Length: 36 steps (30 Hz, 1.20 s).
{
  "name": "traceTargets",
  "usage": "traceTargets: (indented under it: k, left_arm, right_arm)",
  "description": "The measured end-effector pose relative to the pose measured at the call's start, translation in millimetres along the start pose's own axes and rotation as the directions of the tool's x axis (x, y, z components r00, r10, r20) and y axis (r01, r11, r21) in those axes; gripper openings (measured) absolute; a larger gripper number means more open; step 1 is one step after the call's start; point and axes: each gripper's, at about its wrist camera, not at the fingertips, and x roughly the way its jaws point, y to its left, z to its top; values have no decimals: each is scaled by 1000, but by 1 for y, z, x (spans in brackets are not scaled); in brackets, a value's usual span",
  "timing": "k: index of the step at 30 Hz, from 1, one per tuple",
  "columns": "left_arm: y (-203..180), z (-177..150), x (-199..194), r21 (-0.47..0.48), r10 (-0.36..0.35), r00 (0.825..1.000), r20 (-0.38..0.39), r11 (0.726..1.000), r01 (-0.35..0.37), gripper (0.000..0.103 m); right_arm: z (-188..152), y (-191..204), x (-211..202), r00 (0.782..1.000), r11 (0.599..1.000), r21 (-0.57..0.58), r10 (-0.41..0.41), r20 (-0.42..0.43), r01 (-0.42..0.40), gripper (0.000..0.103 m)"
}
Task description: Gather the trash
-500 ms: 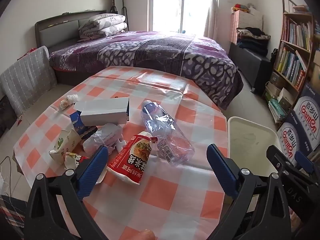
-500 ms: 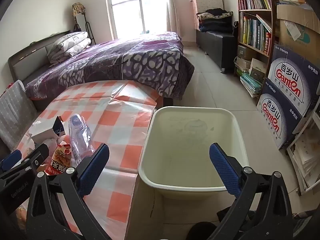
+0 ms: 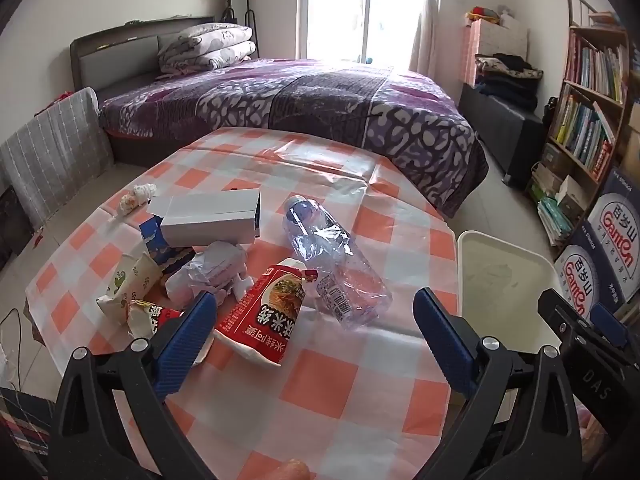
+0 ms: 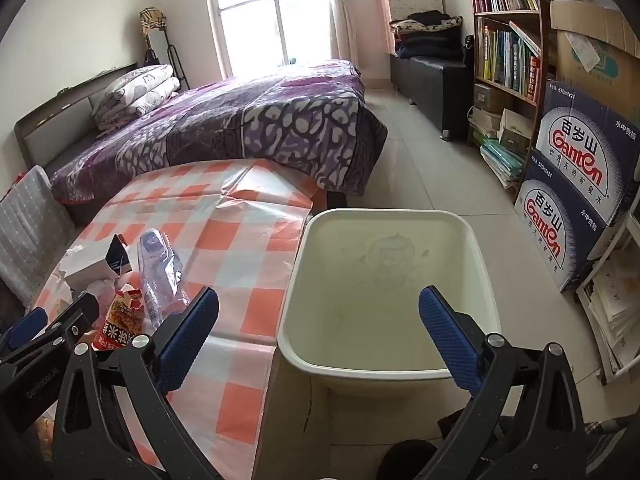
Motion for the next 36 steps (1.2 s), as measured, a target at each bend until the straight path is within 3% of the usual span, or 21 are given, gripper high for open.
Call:
traceTargets:
  k: [36]
  left_arm:
    - [3, -3, 1, -4, 1, 1000, -7, 1000, -1, 96]
  right_arm:
    - [-5, 3, -2, 1000, 1000, -4, 4, -11, -4, 96]
